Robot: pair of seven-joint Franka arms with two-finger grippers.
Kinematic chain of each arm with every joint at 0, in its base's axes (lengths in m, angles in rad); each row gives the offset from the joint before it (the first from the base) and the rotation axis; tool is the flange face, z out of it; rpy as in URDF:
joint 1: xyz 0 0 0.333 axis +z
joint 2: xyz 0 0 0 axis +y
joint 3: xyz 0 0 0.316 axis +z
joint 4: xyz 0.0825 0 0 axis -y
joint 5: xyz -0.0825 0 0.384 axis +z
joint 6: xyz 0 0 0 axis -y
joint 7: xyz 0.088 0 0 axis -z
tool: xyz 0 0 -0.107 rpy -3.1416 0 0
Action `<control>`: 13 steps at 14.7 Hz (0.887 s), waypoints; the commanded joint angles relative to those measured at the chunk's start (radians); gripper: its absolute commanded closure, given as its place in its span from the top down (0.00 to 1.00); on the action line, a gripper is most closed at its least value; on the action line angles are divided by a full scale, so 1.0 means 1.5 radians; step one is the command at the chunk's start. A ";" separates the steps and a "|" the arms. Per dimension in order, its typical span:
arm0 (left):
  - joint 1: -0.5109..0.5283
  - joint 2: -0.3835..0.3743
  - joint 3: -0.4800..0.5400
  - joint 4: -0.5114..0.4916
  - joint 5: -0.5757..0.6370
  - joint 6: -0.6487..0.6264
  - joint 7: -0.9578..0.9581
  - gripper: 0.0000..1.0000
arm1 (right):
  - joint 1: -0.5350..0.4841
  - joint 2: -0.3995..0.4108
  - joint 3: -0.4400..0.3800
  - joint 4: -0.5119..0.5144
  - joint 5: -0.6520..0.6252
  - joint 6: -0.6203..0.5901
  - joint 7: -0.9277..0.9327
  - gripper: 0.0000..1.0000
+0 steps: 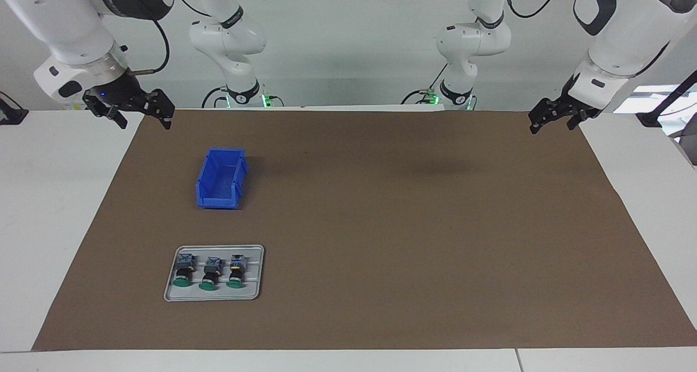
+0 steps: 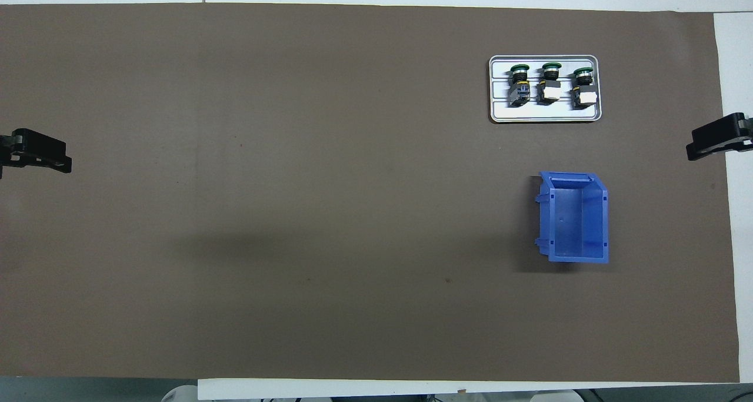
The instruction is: Place and press button with both arms
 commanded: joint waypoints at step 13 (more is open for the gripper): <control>-0.009 -0.017 0.001 -0.017 0.009 0.013 0.008 1.00 | 0.046 0.026 0.017 0.016 0.020 0.046 -0.008 1.00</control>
